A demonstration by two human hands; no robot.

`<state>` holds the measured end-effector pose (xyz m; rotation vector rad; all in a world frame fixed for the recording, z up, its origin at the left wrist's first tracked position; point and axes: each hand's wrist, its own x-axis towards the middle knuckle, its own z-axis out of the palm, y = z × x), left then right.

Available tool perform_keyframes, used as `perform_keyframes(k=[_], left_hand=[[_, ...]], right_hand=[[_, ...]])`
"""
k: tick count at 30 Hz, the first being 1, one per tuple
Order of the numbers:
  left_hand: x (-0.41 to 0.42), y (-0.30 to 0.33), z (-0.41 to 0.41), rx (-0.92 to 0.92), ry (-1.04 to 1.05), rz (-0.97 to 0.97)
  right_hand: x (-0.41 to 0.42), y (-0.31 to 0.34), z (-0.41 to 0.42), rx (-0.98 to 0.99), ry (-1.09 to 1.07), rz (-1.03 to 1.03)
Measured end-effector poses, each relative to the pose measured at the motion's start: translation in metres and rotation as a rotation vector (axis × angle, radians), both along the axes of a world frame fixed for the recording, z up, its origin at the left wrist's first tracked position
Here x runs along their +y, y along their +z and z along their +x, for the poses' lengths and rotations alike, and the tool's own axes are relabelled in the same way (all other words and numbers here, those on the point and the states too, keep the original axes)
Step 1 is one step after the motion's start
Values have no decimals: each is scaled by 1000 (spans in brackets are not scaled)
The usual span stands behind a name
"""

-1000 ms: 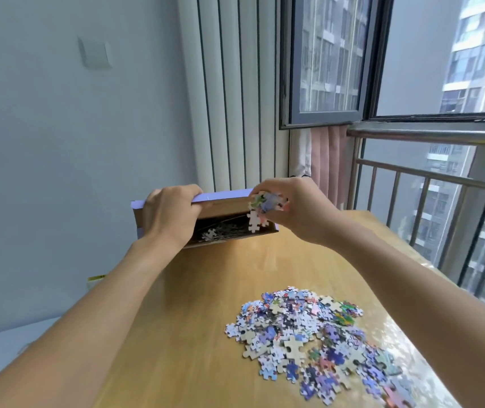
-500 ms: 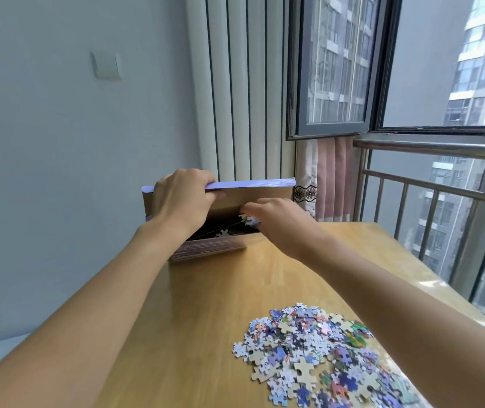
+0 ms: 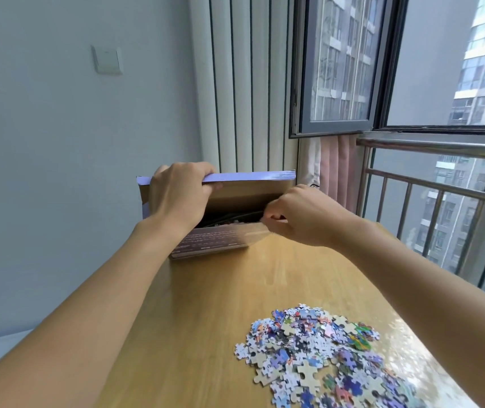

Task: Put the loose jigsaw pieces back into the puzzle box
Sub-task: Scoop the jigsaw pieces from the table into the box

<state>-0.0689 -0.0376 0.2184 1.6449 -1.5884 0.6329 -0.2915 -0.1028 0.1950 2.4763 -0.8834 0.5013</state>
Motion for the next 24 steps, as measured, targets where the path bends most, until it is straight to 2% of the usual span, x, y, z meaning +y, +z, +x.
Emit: perform_keyframes(k=[2, 4, 8, 9, 15, 18, 24], left_hand=[[-5, 0, 3, 1, -3, -32], [-10, -1, 4, -20, -16, -92], [-16, 3, 9, -92, -58, -273], [-18, 5, 11, -95, -51, -282], [-23, -1, 14, -89, 3, -247], [-22, -15, 10, -115, 13, -235], [-19, -77, 20, -28, -28, 49]], right_hand=[[-7, -3, -1, 78, -19, -23], [-14, -6, 1, 52, -56, -78], [-13, 8, 1, -281, -21, -252], [-10, 11, 0, -312, -22, -245], [-10, 6, -2, -251, -20, -218], [-11, -11, -9, -197, -85, -200], [-5, -81, 1, 105, -118, -116]])
